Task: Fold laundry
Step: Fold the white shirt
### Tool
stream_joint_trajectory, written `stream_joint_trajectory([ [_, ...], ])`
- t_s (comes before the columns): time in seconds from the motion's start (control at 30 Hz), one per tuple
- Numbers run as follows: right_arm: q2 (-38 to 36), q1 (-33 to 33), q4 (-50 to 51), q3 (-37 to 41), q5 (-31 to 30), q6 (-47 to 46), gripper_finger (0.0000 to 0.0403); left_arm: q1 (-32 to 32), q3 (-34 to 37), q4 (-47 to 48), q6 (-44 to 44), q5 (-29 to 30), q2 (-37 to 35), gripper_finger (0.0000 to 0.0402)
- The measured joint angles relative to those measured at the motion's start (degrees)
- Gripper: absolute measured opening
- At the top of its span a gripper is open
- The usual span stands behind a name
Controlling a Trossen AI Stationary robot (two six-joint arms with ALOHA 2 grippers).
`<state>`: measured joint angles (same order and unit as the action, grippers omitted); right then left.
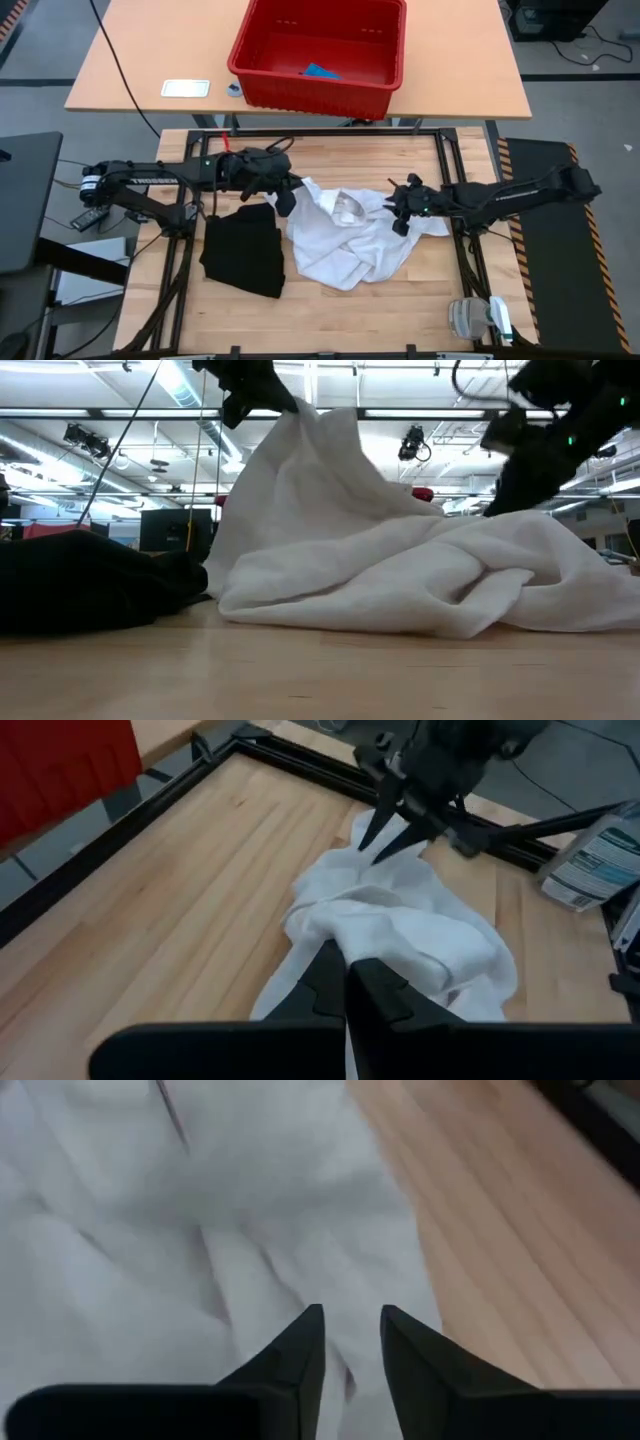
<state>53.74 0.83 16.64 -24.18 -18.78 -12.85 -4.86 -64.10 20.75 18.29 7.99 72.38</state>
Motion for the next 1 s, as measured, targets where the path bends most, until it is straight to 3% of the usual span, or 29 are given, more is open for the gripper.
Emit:
stream_joint_trajectory([
  [0.33,6.05,-0.32,-6.4,4.5,-0.8,10.77,0.0111,0.02,0.0,3.42,1.68,3.61,0.26,0.0],
  [0.83,16.22,-2.77,-17.06,4.5,-2.7,15.26,0.0112,-2.42,0.0,3.58,2.4,4.42,0.44,0.0],
  [1.0,17.21,-5.13,-20.71,4.45,-2.65,12.38,0.0074,-4.04,0.0,3.73,2.36,4.45,0.43,0.0],
])
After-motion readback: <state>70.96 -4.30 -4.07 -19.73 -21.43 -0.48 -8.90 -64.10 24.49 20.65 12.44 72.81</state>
